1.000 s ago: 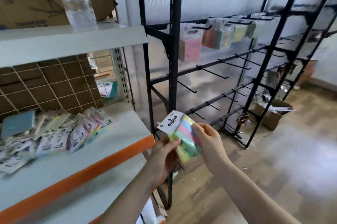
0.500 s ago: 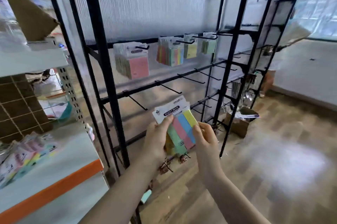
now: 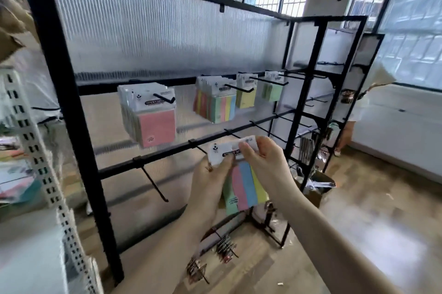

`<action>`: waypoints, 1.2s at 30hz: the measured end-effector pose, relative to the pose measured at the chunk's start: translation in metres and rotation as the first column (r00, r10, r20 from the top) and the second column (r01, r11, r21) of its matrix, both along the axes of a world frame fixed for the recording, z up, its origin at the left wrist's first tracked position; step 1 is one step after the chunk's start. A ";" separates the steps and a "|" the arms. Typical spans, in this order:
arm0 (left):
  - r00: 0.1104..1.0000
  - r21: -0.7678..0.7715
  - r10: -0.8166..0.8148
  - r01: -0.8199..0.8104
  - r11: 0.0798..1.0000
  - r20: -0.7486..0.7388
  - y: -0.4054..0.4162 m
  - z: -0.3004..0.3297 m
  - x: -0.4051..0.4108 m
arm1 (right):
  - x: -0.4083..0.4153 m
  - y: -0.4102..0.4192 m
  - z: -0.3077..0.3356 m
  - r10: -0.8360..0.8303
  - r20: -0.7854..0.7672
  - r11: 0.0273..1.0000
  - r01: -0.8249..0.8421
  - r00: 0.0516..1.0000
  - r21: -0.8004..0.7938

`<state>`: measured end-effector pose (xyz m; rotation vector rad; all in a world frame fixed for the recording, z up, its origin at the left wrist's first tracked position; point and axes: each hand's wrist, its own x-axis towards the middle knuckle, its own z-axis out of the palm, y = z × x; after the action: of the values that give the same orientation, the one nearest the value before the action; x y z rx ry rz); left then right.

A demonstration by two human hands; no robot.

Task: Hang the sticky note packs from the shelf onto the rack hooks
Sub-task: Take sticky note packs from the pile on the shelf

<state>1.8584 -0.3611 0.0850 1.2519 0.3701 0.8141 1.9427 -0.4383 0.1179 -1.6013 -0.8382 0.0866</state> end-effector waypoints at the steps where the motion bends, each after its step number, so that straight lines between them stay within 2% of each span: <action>1: 1.000 0.020 0.013 -0.013 1.000 0.010 0.007 0.004 0.008 | 0.008 0.010 0.005 -0.008 0.015 1.000 0.007 1.000 0.019; 7: 0.994 0.157 0.082 -0.092 0.983 0.069 0.048 0.038 0.053 | 0.043 0.057 0.020 -0.051 0.030 0.970 0.042 0.998 0.241; 15: 0.988 0.312 0.107 -0.138 0.940 0.112 0.078 0.072 0.118 | 0.092 0.085 0.032 -0.213 0.050 0.908 0.179 0.976 0.380; 24: 0.977 0.373 0.188 -0.213 0.903 0.103 0.081 0.074 0.160 | 0.133 0.094 0.037 -0.238 0.012 0.896 0.215 0.971 0.389; 33: 0.977 0.404 0.153 -0.202 0.892 0.152 0.075 0.072 0.166 | 0.150 0.092 0.033 -0.135 -0.060 0.908 0.148 0.989 0.392; 36: 0.968 0.445 0.178 -0.240 0.863 0.178 0.072 0.073 0.164 | 0.155 0.092 0.035 -0.083 -0.067 0.918 0.103 0.994 0.383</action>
<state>2.0228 -0.2890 0.1583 1.6104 0.2094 1.2174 2.0973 -0.3460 0.1525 -1.2570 -0.6891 -0.1030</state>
